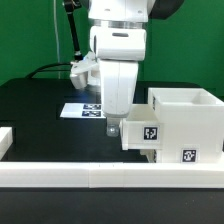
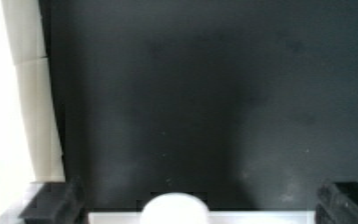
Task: Assemble drawer
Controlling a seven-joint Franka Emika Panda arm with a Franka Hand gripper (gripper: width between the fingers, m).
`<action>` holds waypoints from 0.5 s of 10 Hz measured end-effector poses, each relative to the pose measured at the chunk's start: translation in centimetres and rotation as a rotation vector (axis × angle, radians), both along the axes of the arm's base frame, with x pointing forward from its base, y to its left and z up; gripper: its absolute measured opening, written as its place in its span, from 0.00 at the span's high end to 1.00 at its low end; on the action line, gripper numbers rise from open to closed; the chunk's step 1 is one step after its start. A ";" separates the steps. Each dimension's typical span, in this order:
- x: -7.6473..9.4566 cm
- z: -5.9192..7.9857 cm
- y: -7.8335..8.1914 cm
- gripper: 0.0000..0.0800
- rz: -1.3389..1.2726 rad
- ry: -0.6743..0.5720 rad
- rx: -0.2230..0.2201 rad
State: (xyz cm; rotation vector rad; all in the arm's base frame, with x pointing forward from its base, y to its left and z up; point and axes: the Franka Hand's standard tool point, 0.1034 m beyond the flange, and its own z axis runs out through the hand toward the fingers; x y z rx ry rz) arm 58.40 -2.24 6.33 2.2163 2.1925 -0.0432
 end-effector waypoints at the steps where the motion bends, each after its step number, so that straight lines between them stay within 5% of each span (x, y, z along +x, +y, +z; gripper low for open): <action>1: 0.0 0.0 0.0 0.19 -0.001 0.000 0.000; 5: 0.7 0.1 1.6 0.19 0.029 0.016 0.010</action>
Offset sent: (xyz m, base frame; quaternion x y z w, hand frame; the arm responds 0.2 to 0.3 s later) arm 0.0121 0.0354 -0.0030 0.0186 0.0574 -0.0485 0.9970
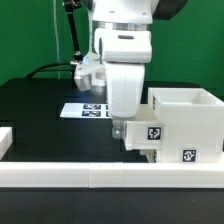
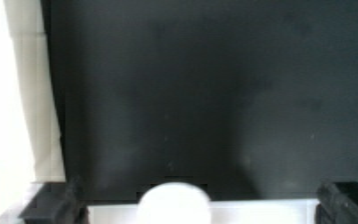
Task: Assemble drawer
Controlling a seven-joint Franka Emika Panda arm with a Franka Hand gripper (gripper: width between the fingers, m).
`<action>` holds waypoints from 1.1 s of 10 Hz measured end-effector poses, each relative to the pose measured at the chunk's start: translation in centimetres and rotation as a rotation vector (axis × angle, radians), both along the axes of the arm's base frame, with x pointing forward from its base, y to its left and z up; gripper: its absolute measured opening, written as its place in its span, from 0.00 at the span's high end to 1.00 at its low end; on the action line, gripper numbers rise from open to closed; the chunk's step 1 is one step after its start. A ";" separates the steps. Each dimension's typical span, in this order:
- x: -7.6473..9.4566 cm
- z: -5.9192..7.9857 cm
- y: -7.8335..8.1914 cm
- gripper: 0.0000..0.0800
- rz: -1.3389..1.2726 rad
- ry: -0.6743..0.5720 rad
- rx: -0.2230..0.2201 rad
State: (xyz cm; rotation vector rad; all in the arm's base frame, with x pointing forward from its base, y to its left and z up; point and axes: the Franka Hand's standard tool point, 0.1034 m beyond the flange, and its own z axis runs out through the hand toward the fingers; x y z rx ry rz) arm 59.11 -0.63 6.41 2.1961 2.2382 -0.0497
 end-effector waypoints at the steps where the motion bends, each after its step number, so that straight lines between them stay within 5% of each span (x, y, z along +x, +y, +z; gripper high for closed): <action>1: 0.5 0.2 0.5 0.19 0.007 -0.007 0.004; 5: 0.8 0.6 3.4 0.19 0.002 -0.015 0.000; 11: 0.5 0.7 3.3 0.19 0.021 0.027 -0.010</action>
Offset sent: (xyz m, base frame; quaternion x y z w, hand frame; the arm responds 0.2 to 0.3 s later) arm 0.0119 0.0536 0.0095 -0.0302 -0.0187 -0.0253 0.9990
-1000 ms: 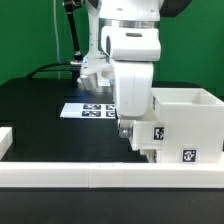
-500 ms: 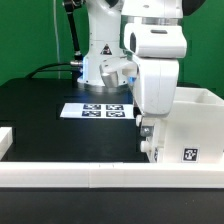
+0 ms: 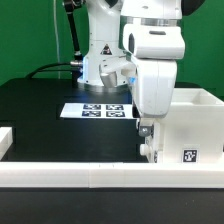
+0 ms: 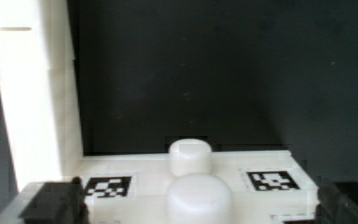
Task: Assemble drawer
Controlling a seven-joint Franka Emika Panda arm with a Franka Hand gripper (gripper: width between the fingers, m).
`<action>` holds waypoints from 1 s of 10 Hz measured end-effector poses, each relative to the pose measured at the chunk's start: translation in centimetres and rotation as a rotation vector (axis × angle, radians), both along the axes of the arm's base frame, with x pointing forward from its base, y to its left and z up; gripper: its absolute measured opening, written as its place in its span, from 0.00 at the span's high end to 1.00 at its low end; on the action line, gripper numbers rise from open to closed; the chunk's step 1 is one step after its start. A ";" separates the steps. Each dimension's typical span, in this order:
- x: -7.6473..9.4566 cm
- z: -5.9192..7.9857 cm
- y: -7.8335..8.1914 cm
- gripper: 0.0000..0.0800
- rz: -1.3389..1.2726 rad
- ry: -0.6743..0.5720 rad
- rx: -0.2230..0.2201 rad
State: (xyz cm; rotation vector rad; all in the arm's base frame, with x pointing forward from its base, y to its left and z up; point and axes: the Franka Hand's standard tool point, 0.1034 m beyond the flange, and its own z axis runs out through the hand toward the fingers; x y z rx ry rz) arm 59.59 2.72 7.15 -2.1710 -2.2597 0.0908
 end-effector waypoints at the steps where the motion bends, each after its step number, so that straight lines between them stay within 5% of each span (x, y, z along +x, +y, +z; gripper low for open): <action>1: 0.3 0.2 0.4 0.19 0.005 0.006 -0.001; 6: 0.0 0.5 0.2 0.19 -0.009 0.037 -0.011; 10: 0.7 2.3 -1.0 0.19 -0.030 0.104 -0.034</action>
Offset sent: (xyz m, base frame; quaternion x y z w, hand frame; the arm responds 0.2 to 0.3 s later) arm 0.0017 0.0157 -0.0004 0.0164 0.0267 0.0149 0.9994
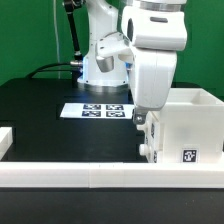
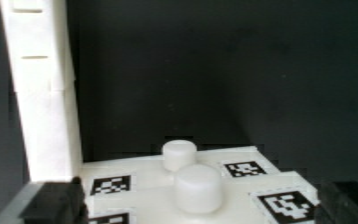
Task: Assemble drawer
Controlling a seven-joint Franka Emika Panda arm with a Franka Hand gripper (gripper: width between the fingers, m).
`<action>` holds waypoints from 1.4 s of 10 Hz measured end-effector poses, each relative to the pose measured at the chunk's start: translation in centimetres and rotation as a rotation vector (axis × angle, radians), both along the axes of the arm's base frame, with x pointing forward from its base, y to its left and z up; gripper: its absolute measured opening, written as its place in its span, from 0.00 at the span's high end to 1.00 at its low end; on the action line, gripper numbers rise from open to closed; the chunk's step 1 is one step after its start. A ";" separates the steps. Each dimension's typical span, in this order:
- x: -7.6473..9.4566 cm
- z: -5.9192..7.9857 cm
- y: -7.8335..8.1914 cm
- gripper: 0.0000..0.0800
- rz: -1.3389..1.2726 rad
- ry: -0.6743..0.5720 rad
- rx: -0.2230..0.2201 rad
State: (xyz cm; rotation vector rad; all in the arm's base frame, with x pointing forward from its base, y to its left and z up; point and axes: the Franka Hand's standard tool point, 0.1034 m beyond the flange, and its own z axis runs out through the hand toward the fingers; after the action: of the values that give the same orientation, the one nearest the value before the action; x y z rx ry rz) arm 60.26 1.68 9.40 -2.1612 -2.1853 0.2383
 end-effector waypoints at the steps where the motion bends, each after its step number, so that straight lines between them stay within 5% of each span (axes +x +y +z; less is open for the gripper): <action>1: 0.0 0.0 0.0 0.19 0.000 0.000 0.000; 4: 0.3 0.2 -0.5 0.19 0.010 -0.021 0.003; 8: -1.7 3.5 -4.1 0.19 -0.021 -0.179 0.006; 14: -2.9 2.7 -4.4 0.19 -0.041 -0.163 0.013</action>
Offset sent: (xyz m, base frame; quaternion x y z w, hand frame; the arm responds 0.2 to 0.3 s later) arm 0.0000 0.0000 0.0000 0.0000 0.0000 0.0000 1.0000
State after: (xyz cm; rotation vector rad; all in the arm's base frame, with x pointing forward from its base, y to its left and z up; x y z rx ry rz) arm 57.38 -2.72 12.14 -2.2912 -2.2133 0.0478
